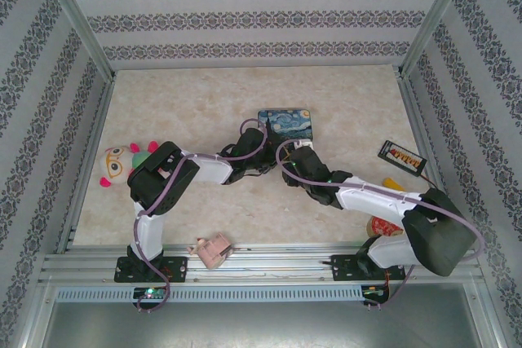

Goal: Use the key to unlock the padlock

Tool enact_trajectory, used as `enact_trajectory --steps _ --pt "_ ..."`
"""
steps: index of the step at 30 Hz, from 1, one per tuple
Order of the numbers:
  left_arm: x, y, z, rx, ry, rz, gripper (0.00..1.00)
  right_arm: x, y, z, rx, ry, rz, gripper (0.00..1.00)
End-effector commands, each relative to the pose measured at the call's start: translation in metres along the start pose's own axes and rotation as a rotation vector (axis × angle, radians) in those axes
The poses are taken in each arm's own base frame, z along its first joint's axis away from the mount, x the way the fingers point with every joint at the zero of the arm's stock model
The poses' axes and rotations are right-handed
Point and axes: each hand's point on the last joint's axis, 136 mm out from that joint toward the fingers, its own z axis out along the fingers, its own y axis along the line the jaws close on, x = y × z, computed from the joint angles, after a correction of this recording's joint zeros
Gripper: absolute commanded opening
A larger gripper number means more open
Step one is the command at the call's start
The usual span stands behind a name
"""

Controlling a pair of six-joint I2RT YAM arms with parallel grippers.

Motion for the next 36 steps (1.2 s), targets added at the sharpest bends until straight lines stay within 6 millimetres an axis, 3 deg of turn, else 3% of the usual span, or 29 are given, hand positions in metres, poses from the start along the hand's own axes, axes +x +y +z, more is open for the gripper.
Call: enact_trajectory --steps 1,10,25,36 --pt "-0.008 -0.020 -0.007 0.045 0.008 -0.001 0.03 -0.005 0.005 0.000 0.028 0.006 -0.114 0.36" --pt "-0.008 -0.020 -0.007 0.035 0.016 0.004 0.03 -0.006 0.012 0.013 0.096 0.055 -0.235 0.36" --pt "-0.004 -0.020 -0.006 0.034 0.040 0.010 0.03 -0.008 0.002 0.031 0.199 0.064 -0.304 0.32" --pt "-0.001 -0.020 -0.004 0.034 0.061 0.005 0.03 -0.018 -0.010 0.040 0.325 0.044 -0.369 0.18"
